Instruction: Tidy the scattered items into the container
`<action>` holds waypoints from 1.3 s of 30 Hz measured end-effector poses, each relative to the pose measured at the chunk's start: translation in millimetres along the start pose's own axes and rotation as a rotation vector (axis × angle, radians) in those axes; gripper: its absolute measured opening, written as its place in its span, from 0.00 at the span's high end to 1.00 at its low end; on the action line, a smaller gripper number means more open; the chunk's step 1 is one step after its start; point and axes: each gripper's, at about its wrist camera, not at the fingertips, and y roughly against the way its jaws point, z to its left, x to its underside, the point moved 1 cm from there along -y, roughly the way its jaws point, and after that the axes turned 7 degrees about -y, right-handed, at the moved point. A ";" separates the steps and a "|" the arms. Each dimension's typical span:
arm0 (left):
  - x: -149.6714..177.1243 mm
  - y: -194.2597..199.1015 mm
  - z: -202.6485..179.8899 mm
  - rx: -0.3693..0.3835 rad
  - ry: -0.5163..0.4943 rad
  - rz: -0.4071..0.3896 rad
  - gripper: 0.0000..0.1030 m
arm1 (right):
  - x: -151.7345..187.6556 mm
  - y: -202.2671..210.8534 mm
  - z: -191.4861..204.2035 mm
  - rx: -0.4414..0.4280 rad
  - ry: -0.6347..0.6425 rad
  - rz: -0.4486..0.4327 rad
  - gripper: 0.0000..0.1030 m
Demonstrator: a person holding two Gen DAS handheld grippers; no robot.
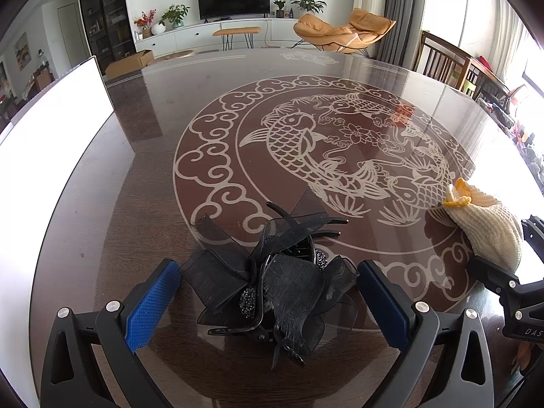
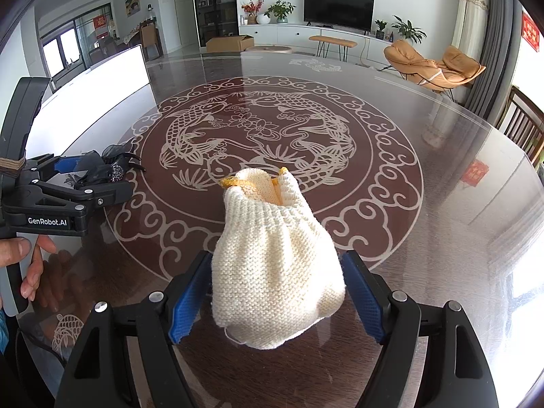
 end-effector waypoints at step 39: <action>1.1 -1.2 -1.0 0.000 0.001 -0.001 0.00 | 0.4 -0.5 1.3 0.001 -0.001 0.000 0.25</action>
